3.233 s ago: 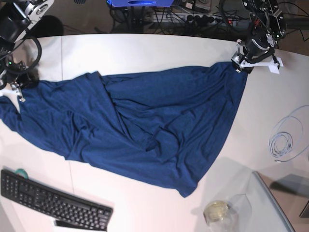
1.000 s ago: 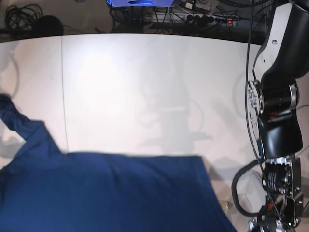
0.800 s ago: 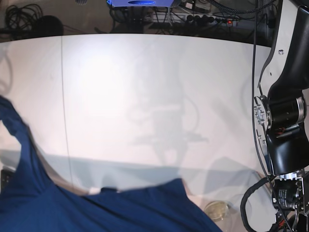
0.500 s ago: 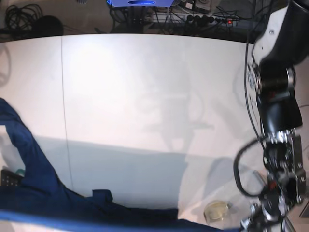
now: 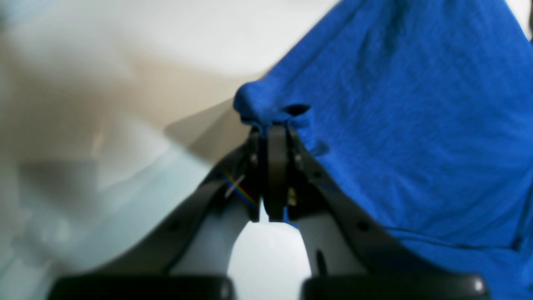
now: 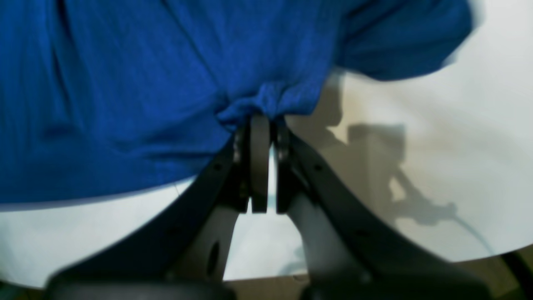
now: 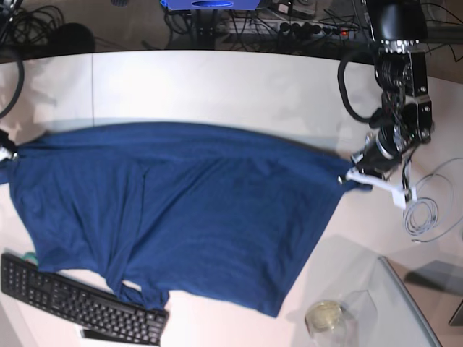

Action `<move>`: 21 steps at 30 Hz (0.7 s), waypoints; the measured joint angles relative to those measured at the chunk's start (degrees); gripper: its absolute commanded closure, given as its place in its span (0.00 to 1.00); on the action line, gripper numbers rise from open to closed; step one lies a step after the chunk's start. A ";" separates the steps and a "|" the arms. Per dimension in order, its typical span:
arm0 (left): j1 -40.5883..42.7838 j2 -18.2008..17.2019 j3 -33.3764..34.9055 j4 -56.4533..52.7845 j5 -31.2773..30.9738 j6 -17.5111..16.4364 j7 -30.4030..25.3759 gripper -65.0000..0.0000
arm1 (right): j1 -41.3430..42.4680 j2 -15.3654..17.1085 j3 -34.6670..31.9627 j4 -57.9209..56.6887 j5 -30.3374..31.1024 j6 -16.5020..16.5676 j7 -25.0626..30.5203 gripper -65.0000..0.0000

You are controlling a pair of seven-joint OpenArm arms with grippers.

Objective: Layout the t-shirt on the table in an organized manner, then fold the t-shirt properly
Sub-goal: 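Lift the shirt with both grippers and swing it flat across the table, then lower the shirt edge and open both grippers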

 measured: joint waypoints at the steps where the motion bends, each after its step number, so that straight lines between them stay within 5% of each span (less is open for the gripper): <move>1: 1.88 -0.04 0.00 -0.02 0.33 0.39 -2.03 1.00 | -1.42 -0.46 0.04 0.04 -0.17 0.00 0.44 1.00; 7: 8.52 -0.44 0.00 -0.04 0.11 0.20 -7.63 1.00 | -6.43 -1.55 0.37 -0.07 0.00 -0.09 1.11 1.00; 21: 13.55 -0.13 -3.10 0.68 0.13 0.02 -7.76 1.00 | -10.19 -3.13 0.39 -8.85 -0.17 -0.35 7.58 1.00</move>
